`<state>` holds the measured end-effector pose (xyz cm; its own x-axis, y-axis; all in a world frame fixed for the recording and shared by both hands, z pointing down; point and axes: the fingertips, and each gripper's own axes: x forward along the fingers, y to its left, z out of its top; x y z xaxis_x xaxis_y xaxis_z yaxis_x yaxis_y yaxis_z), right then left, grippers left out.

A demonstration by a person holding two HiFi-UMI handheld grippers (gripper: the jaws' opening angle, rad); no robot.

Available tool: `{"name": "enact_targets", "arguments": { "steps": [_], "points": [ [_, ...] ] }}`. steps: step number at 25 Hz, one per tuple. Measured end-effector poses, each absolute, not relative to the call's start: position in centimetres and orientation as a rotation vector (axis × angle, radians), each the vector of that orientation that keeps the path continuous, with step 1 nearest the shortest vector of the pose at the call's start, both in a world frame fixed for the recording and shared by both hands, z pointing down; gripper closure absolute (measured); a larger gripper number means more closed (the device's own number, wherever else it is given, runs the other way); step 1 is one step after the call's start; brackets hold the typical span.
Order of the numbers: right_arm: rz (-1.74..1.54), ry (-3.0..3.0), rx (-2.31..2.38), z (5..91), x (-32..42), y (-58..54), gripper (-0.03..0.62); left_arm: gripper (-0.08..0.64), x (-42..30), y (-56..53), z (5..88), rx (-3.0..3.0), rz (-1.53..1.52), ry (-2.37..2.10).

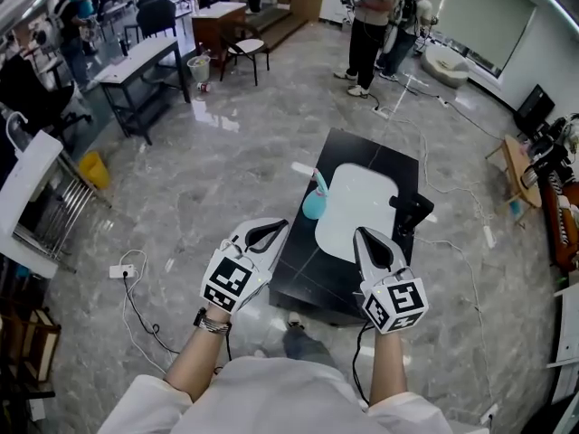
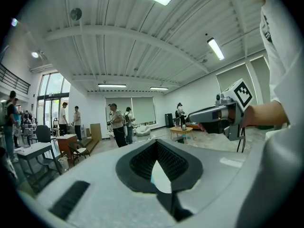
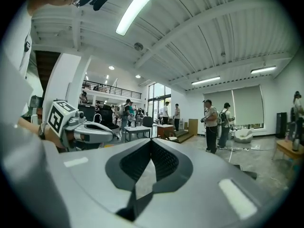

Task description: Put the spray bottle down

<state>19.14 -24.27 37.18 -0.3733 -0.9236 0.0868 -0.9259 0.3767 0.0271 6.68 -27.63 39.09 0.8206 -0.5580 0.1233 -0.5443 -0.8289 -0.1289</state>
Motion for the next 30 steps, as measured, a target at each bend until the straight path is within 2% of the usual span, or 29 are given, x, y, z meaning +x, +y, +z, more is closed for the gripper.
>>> {"name": "enact_targets", "arguments": {
  "steps": [19, 30],
  "points": [
    [-0.062, -2.524, 1.68, 31.8, 18.1, -22.6, 0.588, 0.555, 7.5, -26.5, 33.1, -2.831, -0.132, 0.822],
    [-0.07, -2.537, 1.647, 31.5, 17.9, -23.1, 0.588, 0.555, 7.9, -26.8, 33.3, -2.845, -0.126, 0.817]
  ]
}}
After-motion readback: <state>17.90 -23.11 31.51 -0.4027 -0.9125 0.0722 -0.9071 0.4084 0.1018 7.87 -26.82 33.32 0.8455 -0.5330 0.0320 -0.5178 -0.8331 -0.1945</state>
